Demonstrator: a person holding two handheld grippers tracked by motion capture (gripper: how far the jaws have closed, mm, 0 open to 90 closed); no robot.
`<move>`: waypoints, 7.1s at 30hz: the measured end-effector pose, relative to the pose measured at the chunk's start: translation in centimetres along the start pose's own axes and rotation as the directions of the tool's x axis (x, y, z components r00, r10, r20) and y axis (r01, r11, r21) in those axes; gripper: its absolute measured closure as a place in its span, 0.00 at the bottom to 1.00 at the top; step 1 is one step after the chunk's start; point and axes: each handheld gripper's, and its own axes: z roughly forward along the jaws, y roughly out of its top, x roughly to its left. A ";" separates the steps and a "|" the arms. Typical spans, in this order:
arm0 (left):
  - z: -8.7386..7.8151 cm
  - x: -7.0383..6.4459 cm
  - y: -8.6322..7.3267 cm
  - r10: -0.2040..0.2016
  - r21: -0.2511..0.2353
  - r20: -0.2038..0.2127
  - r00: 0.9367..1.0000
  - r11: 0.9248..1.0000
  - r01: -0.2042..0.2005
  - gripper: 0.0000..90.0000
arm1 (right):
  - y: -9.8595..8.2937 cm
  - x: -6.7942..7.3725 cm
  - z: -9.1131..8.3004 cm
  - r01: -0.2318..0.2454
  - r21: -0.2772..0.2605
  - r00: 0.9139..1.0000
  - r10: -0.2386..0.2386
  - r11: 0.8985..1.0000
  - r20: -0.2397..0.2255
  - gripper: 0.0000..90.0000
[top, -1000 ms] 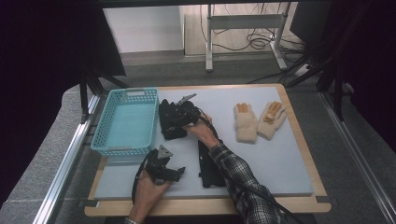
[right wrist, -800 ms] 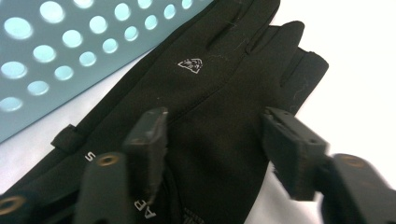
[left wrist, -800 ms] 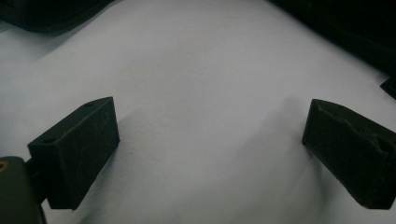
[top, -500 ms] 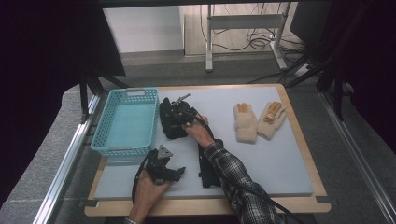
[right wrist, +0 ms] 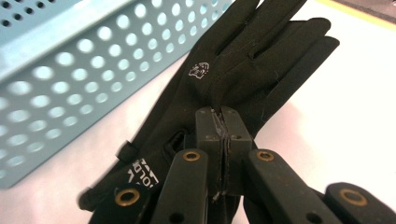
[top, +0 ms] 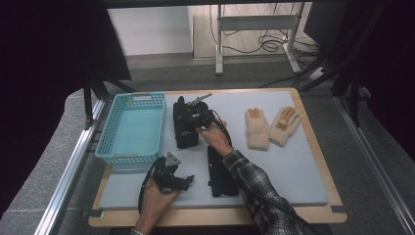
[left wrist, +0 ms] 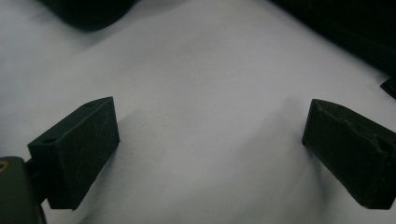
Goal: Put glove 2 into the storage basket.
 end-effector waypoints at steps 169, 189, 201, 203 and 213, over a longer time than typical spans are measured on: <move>-3.0 -1.2 3.7 0.024 0.011 0.104 0.994 1.000 -0.025 0.02 | -24.3 -4.9 -19.4 -0.083 -0.041 0.958 0.091 0.996 0.271 0.23; 4.1 -4.1 8.0 0.072 0.165 0.049 0.996 0.983 -0.079 0.00 | -24.3 -4.9 -19.5 -0.082 -0.042 0.958 0.090 0.996 0.271 0.23; 4.5 -4.7 7.8 0.058 0.228 0.063 0.996 0.971 -0.071 0.08 | -24.3 -4.9 -19.4 -0.082 -0.041 0.958 0.090 0.996 0.272 0.23; 4.2 -4.3 8.1 0.049 0.240 0.058 0.997 0.969 -0.062 0.18 | -24.3 -4.9 -19.4 -0.082 -0.041 0.958 0.090 0.996 0.272 0.23; 3.3 -2.8 8.3 0.016 0.214 0.070 0.997 0.976 -0.031 0.67 | -24.3 -4.9 -19.4 -0.081 -0.041 0.958 0.090 0.996 0.272 0.23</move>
